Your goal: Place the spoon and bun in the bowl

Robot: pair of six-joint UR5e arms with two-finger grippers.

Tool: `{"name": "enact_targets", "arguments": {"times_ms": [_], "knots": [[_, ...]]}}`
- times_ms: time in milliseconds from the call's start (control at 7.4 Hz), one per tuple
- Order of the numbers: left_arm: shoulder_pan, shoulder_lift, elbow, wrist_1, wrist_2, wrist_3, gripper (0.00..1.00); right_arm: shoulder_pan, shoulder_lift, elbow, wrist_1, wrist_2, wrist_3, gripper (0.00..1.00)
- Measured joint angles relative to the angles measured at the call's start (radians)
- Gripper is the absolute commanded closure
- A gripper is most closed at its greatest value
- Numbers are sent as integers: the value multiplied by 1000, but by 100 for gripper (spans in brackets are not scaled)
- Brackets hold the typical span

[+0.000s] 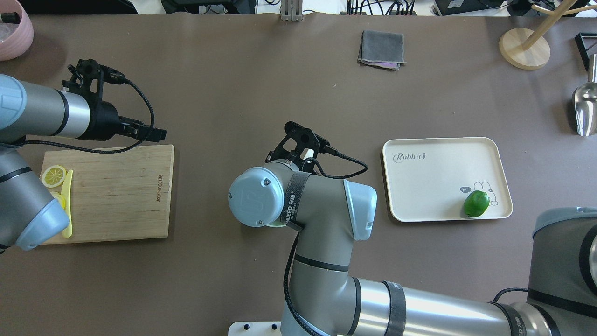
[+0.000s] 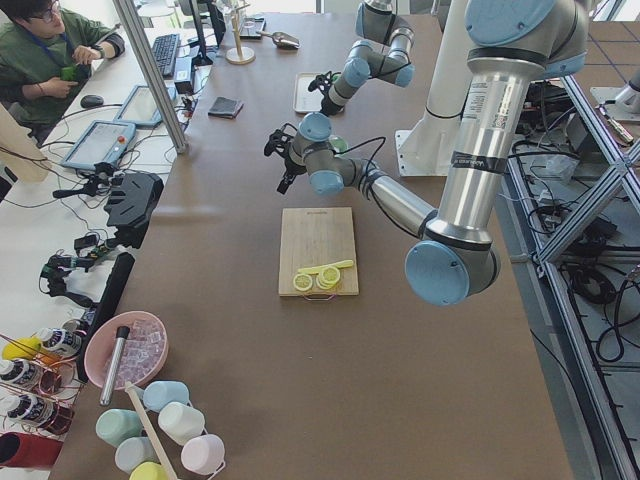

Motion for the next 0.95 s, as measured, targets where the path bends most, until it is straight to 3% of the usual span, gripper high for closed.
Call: {"name": "enact_targets", "arguments": {"times_ms": [135, 270, 405, 676, 946], "knots": [[-1, 0, 1, 0, 0, 0, 3, -10, 0, 0, -5, -4, -1, 100], [-1, 0, 1, 0, 0, 1, 3, -19, 1, 1, -6, -6, -2, 31], [-1, 0, 2, 0, 0, 1, 3, -26, 0, 2, -11, -7, -4, 1], [-1, 0, 2, 0, 0, 1, 3, -32, 3, 21, -46, -15, -17, 0], [-2, 0, 0, 2, -3, 2, 3, -22, -3, 119, -87, -5, -96, 0]]}}
